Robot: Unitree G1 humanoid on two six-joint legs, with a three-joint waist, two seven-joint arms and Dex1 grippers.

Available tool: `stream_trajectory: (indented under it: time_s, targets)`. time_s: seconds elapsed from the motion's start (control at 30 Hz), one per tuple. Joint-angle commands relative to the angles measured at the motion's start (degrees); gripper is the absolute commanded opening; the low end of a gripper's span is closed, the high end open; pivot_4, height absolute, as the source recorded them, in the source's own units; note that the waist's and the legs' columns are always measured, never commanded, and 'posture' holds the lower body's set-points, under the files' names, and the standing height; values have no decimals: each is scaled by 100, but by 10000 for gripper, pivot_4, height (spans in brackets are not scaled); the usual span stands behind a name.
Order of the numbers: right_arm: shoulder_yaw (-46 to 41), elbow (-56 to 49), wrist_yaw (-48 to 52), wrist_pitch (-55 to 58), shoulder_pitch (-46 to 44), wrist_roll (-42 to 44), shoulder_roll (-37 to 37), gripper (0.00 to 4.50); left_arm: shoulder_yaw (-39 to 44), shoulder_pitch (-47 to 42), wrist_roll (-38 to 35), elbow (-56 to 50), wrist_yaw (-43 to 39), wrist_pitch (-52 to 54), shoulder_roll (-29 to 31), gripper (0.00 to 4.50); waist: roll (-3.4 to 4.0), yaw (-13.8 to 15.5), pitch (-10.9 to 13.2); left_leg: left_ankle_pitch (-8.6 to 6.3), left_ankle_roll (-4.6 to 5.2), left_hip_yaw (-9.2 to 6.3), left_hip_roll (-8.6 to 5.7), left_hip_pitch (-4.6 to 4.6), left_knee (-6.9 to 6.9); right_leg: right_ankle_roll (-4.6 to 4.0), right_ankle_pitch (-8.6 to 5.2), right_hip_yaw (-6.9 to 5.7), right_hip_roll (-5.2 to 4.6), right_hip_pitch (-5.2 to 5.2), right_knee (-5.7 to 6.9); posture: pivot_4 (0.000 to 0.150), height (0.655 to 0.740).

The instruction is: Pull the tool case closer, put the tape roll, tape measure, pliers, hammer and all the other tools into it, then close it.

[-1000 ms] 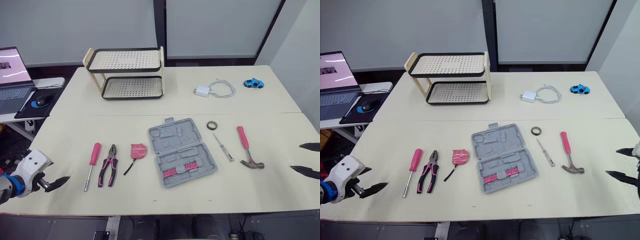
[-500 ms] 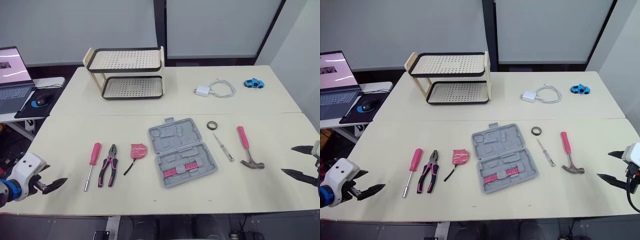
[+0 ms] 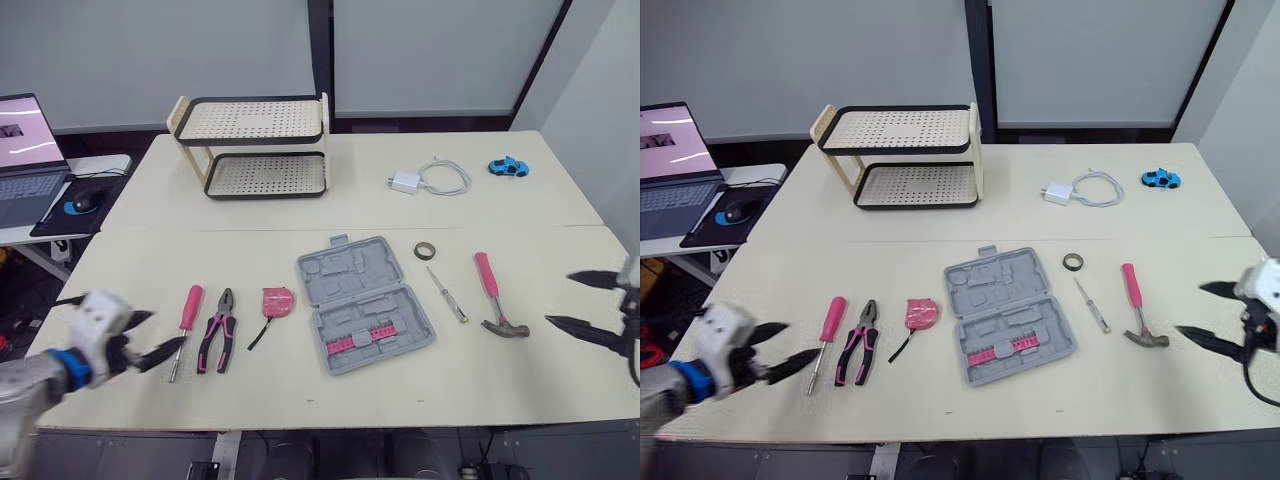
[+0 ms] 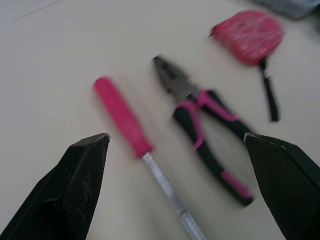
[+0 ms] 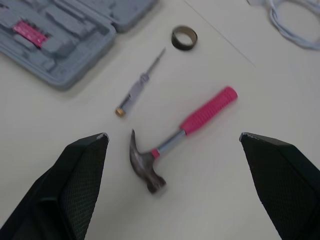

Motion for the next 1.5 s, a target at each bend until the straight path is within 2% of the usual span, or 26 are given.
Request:
stream_trajectory:
  time_s: [0.03,0.17,0.27,0.37,0.63,0.77,1.3,1.5]
  targets:
    - [453,-635,-487,547,-289,11,69,45000,-287,-286,-163,-679,458,501,-272,44928,-6,6,-3,0,0,-3,3,-1,1,-1,1,-2,7,0,0,1500,7400]
    - [1337,-1004,-949,838,-917,-170,369,45000,-991,-664,69,-949,826,758,-619,44928,-6,3,-4,1,-2,0,0,-6,5,-4,6,3,13,-5,-1,1500,7400]
    - [2106,-928,-1241,983,-1475,-571,574,39180,-1502,-907,426,-764,946,576,-757,45000,-7,-9,-3,3,-4,1,-1,-8,5,-3,6,5,13,-8,-2,1500,7400]
    - [2896,-626,-1520,1041,-2088,-1135,851,29361,-1932,-1199,641,-517,982,520,-931,38872,-7,-4,-3,10,-16,0,-1,-9,5,-4,6,2,14,-10,-3,1500,7400]
    - [3931,523,-1767,996,-3146,-1954,1557,0,-2567,-1682,1158,134,1027,273,-1194,12052,-7,-4,-3,18,-31,-2,-2,-23,6,-5,7,3,15,-28,-2,1500,7400]
    - [4142,987,-1703,840,-3436,-2143,1776,0,-2723,-1925,1290,465,973,137,-1285,135,-7,-5,-3,20,-33,-3,-2,-21,7,-6,8,2,16,-28,0,1500,7400]
    - [4618,3207,-1481,-60,-4435,-2748,2723,0,-3119,-2447,1655,1091,904,28,-1649,135,-7,-25,-3,22,-39,-1,-6,-22,12,-7,9,6,17,-46,31,1500,7400]
    - [4652,3709,-1357,-351,-4647,-2890,2918,0,-3172,-2572,1777,1316,919,-91,-1813,135,-7,-27,-3,33,-56,-2,-4,-27,12,-7,8,7,17,-71,67,1500,7400]
